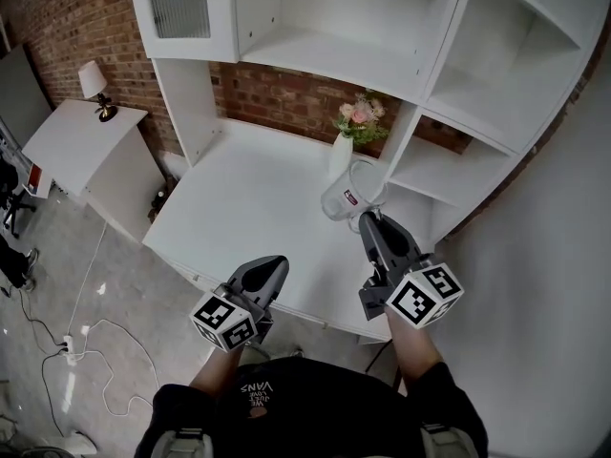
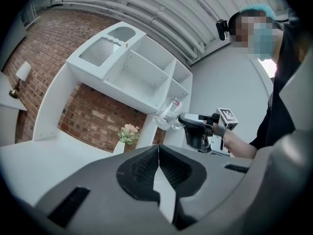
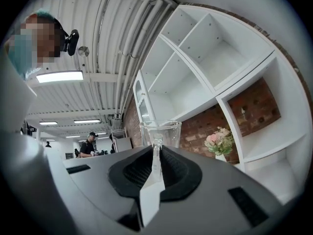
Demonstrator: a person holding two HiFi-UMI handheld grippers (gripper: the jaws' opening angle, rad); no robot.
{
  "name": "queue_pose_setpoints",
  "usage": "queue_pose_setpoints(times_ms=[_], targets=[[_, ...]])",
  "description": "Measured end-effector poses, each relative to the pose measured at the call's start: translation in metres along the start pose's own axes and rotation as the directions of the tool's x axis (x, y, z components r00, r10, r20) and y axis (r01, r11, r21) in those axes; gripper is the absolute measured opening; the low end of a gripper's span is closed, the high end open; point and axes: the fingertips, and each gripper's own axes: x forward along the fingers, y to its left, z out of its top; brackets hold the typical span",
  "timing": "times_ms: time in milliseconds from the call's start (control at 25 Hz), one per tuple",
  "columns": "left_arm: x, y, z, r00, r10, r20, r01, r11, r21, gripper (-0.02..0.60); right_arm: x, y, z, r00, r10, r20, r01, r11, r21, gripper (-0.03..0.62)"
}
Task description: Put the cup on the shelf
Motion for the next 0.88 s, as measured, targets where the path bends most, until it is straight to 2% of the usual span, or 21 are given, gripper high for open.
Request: queue_pose_setpoints(times_ms=[360,600,880], targets=[[0.019,0.043,0.015,0.994,-0.102,-0.027,0.102,0.995,-0.008,0.008,0.061,-0.013,0.043,0.996,-0.045,0.081,0.046,0.999,-0.017,0.029],[0.025,0.088,0.040,0.989,-0.147,-0.022,0.148,0.989,0.007,0.008,0.111,-0.017,0.084,0.985,-0.082,0.154,0.097,0.991,-0.087,0.029],[0.031,0.128,0.063,0.981,-0.194,0.006,0.194,0.981,0.016,0.008,0.165,-0.029,0.123,0.975,-0.135,0.176,0.162,0.976,-0.147,0.029]])
